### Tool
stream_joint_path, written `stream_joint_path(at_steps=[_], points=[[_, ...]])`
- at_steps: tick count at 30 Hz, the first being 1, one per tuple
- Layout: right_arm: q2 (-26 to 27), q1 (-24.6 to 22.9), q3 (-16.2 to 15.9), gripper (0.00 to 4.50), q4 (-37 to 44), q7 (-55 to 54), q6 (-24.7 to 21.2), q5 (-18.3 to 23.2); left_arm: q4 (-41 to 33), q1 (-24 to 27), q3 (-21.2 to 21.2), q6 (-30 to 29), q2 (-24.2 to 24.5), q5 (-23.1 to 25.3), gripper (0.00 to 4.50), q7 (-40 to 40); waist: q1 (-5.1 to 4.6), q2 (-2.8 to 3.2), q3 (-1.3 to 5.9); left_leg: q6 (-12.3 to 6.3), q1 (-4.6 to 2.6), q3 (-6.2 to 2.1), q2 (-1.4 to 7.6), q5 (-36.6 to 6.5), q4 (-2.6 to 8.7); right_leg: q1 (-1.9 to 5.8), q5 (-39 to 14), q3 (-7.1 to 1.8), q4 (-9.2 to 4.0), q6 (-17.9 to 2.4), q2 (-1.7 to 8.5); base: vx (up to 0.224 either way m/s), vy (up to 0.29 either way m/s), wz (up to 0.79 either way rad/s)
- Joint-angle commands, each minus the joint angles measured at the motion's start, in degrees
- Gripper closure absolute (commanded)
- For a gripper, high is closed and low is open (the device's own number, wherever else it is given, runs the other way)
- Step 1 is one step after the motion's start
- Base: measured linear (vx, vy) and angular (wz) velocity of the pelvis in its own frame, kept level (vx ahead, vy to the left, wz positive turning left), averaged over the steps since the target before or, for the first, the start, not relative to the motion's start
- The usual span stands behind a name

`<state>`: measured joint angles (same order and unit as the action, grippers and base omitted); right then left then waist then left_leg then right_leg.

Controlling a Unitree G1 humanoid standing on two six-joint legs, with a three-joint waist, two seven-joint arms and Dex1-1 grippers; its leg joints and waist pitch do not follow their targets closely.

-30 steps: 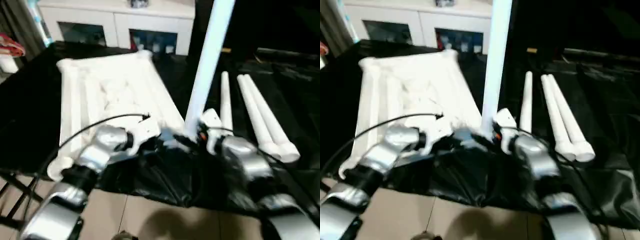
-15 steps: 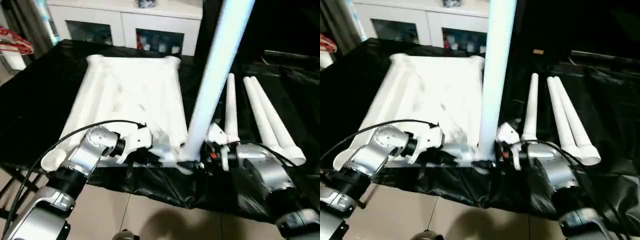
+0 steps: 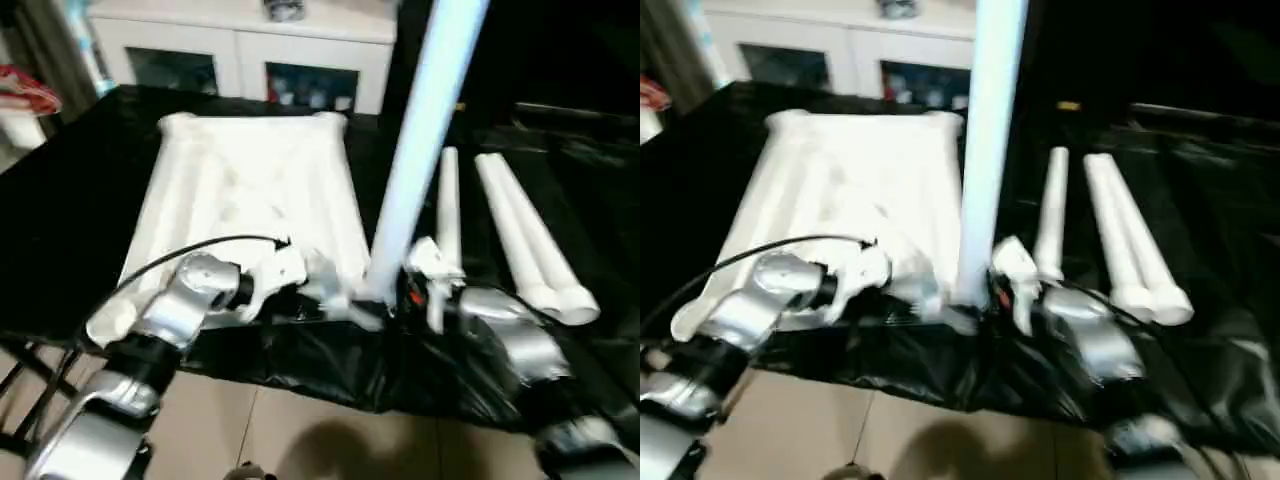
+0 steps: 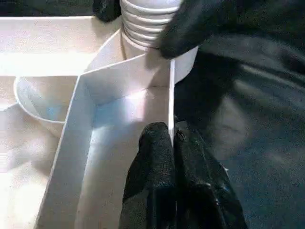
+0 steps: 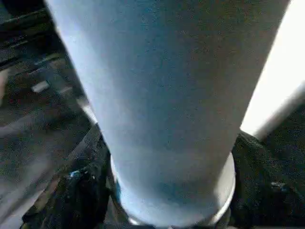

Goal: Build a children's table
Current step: Rotate leg to tighten

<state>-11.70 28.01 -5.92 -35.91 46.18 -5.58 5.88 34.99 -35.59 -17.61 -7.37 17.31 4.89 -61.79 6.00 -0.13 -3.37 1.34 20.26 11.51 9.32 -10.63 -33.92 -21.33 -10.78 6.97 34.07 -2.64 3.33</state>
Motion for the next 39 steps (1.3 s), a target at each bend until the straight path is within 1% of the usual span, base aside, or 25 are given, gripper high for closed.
stream_joint_path(at_steps=[1, 3, 4, 6, 7, 8, 9, 10, 11, 12, 14, 16, 21, 22, 23, 24, 25, 26, 30, 31, 32, 35, 36, 37, 39], points=[[3.20, 1.08, -1.02, 1.73, -4.02, -6.82, -0.92, -1.87, -0.61, -2.02, -0.47, -1.73, -3.91, -0.36, 4.50, 4.59, -0.54, 0.06, 2.83, 1.46, -1.37, -3.65, 5.21, -19.53, 4.37, 1.46, -32.91, -4.17, -6.90, -5.03, 8.22, 0.000, 0.000, 0.00], [5.20, 2.09, 0.16, 1.74, -5.81, -10.84, -1.23, -1.47, -0.20, -2.53, -0.33, -2.74, -5.30, 0.30, 4.50, 7.31, -0.85, 0.05, 3.04, 1.15, -1.03, -3.67, 5.29, -18.71, 4.49, 1.63, -31.11, -4.35, -6.84, -4.69, 8.22, 0.000, 0.000, 0.00], [6.08, 2.58, 0.69, 1.74, -6.71, -12.69, -1.26, -1.48, -0.05, -2.69, -0.29, -3.09, -5.92, 0.70, 4.50, 8.56, -0.95, 0.07, 3.08, 0.77, -1.20, -3.48, 5.29, -18.37, 4.48, 1.36, -29.44, -4.59, -6.77, -5.13, 8.10, 0.000, 0.000, 0.00], [8.51, 4.28, 2.06, 1.74, -9.92, -18.62, -1.28, -1.61, 0.93, -3.28, -0.02, -3.98, -7.86, 1.85, 4.50, 12.72, -1.10, 0.14, 3.19, 0.64, -1.06, -3.39, 5.27, -17.10, 4.51, 1.45, -26.54, -4.68, -6.38, -6.18, 7.94, 0.000, 0.000, 0.00], [8.51, 4.28, 2.06, 1.74, -9.92, -18.62, -1.28, -1.61, 0.93, -3.28, -0.02, -3.98, -7.86, 1.85, 4.50, 12.72, -1.12, 0.26, 3.22, 0.59, -1.08, -3.28, 5.30, -16.73, 4.53, 1.34, -24.99, -4.79, -6.18, -6.74, 7.84, 0.000, 0.000, 0.00], [10.80, 6.33, 3.55, 1.74, -13.95, -25.18, -0.89, -1.90, 1.78, -3.87, 0.35, -4.91, -10.03, 2.94, 4.50, 17.21, -1.07, 0.33, 3.31, 0.76, -1.09, -3.29, 5.37, -16.46, 4.50, 1.40, -24.07, -4.84, -6.02, -7.03, 7.92, 0.000, 0.000, 0.00], [11.80, 7.21, 4.05, 1.74, -15.78, -27.59, -0.21, -2.16, 2.03, -4.08, 0.28, -5.07, -11.03, 3.65, 4.50, 19.31, -1.24, 0.18, 3.35, 1.03, -1.02, -3.24, 5.36, -15.84, 4.51, 1.40, -22.67, -4.90, -5.77, -7.80, 7.91, 0.000, 0.000, 0.00], [11.80, 7.21, 4.05, 1.74, -15.78, -27.59, -0.21, -2.16, 2.03, -4.08, 0.28, -5.07, -11.03, 3.65, 4.50, 19.31, -1.15, 0.23, 3.35, 0.96, -1.08, -3.21, 5.32, -15.84, 4.48, 1.46, -22.24, -4.87, -5.79, -7.94, 7.91, 0.000, 0.000, 0.00], [12.52, 7.83, 4.20, 1.39, -17.18, -28.78, 0.92, -2.55, 1.92, -4.14, 0.06, -5.36, -11.82, 4.06, 4.50, 20.69, -1.08, 0.22, 3.42, 0.76, -1.02, -3.12, 5.30, -15.59, 4.40, 1.56, -21.67, -4.94, -5.77, -7.95, 7.97, 0.000, 0.000, 0.00], [13.15, 8.12, 4.59, 1.18, -17.87, -28.98, 1.46, -2.29, 1.45, -3.97, -0.34, -5.33, -12.33, 4.23, 4.50, 21.23, -0.93, 0.21, 3.53, 0.41, -1.01, -2.95, 5.28, -14.76, 4.31, 1.52, -20.02, -5.06, -5.58, -8.26, 7.97, 0.000, 0.000, 0.00], [13.48, 8.20, 4.91, 1.02, -18.07, -28.99, 1.52, -1.99, 1.12, -3.82, -0.57, -5.25, -12.50, 4.25, 4.50, 21.31, -0.84, 0.21, 3.67, -0.30, -0.61, -2.96, 5.34, -13.05, 4.38, 1.89, -17.07, -5.02, -5.08, -8.85, 7.88, 0.000, 0.000, 0.00], [13.94, 8.54, 4.88, 0.86, -18.40, -26.89, 1.95, -1.82, 0.01, -3.08, -0.92, -5.02, -12.78, 3.93, 4.50, 20.13, -0.86, 0.29, 3.61, -0.99, -0.51, -2.88, 5.38, -12.23, 4.42, 1.95, -14.70, -5.02, -4.84, -9.39, 7.79, 0.000, 0.000, 0.00], [12.92, 8.96, 3.82, 0.43, -19.01, -25.62, 3.48, -3.14, -0.72, -2.13, -1.24, -3.74, -11.75, 3.77, 4.50, 17.72, -1.00, 0.36, 3.40, -0.27, -0.78, -3.00, 5.43, -15.21, 4.55, 1.82, -19.24, -5.00, -5.42, -8.70, 7.92, 0.000, 0.000, 0.00], [11.72, 8.67, 3.10, 0.43, -18.30, -22.52, 4.13, -3.24, -1.55, -1.29, -1.69, -2.75, -10.39, 3.21, 4.50, 15.04, -1.03, 0.39, 3.38, -0.25, -0.81, -3.00, 5.45, -15.40, 4.58, 1.77, -19.40, -5.01, -5.47, -8.58, 7.88, 0.000, 0.000, 0.00], [11.69, 8.66, 3.09, 0.43, -18.28, -22.46, 4.14, -3.25, -1.57, -1.27, -1.70, -2.74, -10.36, 3.19, 4.50, 14.99, -0.93, 0.38, 3.43, -0.32, -0.74, -3.10, 5.48, -15.43, 4.57, 1.89, -19.20, -4.98, -5.39, -8.61, 7.98, 0.000, 0.000, 0.00], [10.34, 8.06, 2.33, 0.43, -16.88, -18.50, 4.55, -3.27, -2.51, -0.41, -2.23, -1.62, -8.80, 2.48, 4.50, 11.97, -1.08, 0.34, 3.50, -0.55, -0.51, -3.07, 5.56, -14.69, 4.61, 2.03, -18.02, -5.04, -5.18, -8.75, 7.96, 0.000, 0.000, 0.00], [10.34, 8.06, 2.33, 0.43, -16.88, -18.50, 4.55, -3.27, -2.51, -0.41, -2.23, -1.62, -8.80, 2.48, 4.50, 11.97, -1.00, 0.29, 3.58, -1.10, -0.44, -2.90, 5.44, -13.63, 4.44, 2.07, -16.39, -5.08, -5.00, -9.08, 7.88, 0.000, 0.000, 0.00], [10.34, 8.06, 2.33, 0.43, -16.88, -18.50, 4.55, -3.27, -2.51, -0.41, -2.23, -1.62, -8.80, 2.48, 4.50, 11.97, -0.96, 0.35, 3.59, -1.30, -0.50, -2.85, 5.45, -13.09, 4.45, 1.98, -15.55, -5.13, -4.96, -9.33, 7.84, 0.000, 0.000, 0.00], [5.85, 5.98, -0.06, 0.43, -12.87, -8.60, 5.60, -3.72, -4.49, 1.25, -3.57, 0.45, -4.22, 1.48, 4.50, 4.13, -0.64, 0.22, 3.85, -2.81, -0.18, -2.75, 5.52, -9.97, 4.24, 2.34, -10.85, -5.01, -4.13, -10.33, 7.75, 0.000, 0.000, 0.00], [4.89, 5.56, -0.43, 0.43, -12.04, -6.37, 5.62, -3.56, -4.70, 1.42, -3.60, 0.79, -3.46, 1.12, 4.50, 2.69, -0.66, 0.29, 3.82, -3.14, -0.20, -2.68, 5.56, -9.78, 4.20, 2.23, -10.17, -4.98, -4.05, -10.56, 7.62, 0.000, 0.000, 0.00], [4.89, 5.56, -0.43, 0.43, -12.04, -6.37, 5.62, -3.56, -4.70, 1.42, -3.60, 0.79, -3.46, 1.12, 4.50, 2.69, -0.63, 0.28, 3.84, -3.27, -0.12, -2.67, 5.56, -9.57, 4.17, 2.29, -9.92, -4.96, -4.01, -10.65, 7.62, 0.000, 0.000, 0.00], [1.43, 3.53, -2.36, 0.43, -7.39, 2.60, 4.78, -2.30, -5.72, 1.93, -3.67, 1.68, -1.19, -0.09, 4.50, -1.99, -0.44, 0.16, 3.64, -3.20, -0.27, -2.61, 5.62, -10.65, 4.23, 2.24, -12.16, -4.89, -4.25, -10.37, 7.55, 0.000, 0.000, 0.00], [0.42, 2.73, -3.04, 0.43, -5.59, 5.28, 4.41, -1.83, -5.91, 2.03, -3.64, 2.00, -0.62, -0.24, 4.50, -3.18, -0.19, 0.20, 3.60, -3.38, -0.23, -2.55, 5.63, -10.70, 4.18, 2.27, -12.96, -4.90, -4.34, -9.91, 7.53, 0.000, 0.000, 0.00], [-0.11, 2.27, -3.39, 0.43, -4.59, 6.67, 4.21, -1.59, -6.00, 2.10, -3.62, 2.18, -0.33, -0.30, 4.50, -3.79, 0.00, 0.29, 3.60, -3.42, -0.30, -2.50, 5.79, -10.77, 4.19, 2.00, -13.39, -4.96, -4.37, -9.69, 7.57, 0.000, 0.000, 0.00], [-1.92, 0.56, -4.57, 0.43, -0.79, 11.11, 3.54, -0.66, -6.45, 2.34, -3.70, 2.38, 0.81, -1.03, 4.50, -6.18, 0.43, 0.15, 3.67, -3.58, -0.27, -2.53, 5.79, -10.42, 4.18, 2.13, -13.10, -4.94, -4.34, -9.30, 7.50, 0.000, 0.000, 0.00]])
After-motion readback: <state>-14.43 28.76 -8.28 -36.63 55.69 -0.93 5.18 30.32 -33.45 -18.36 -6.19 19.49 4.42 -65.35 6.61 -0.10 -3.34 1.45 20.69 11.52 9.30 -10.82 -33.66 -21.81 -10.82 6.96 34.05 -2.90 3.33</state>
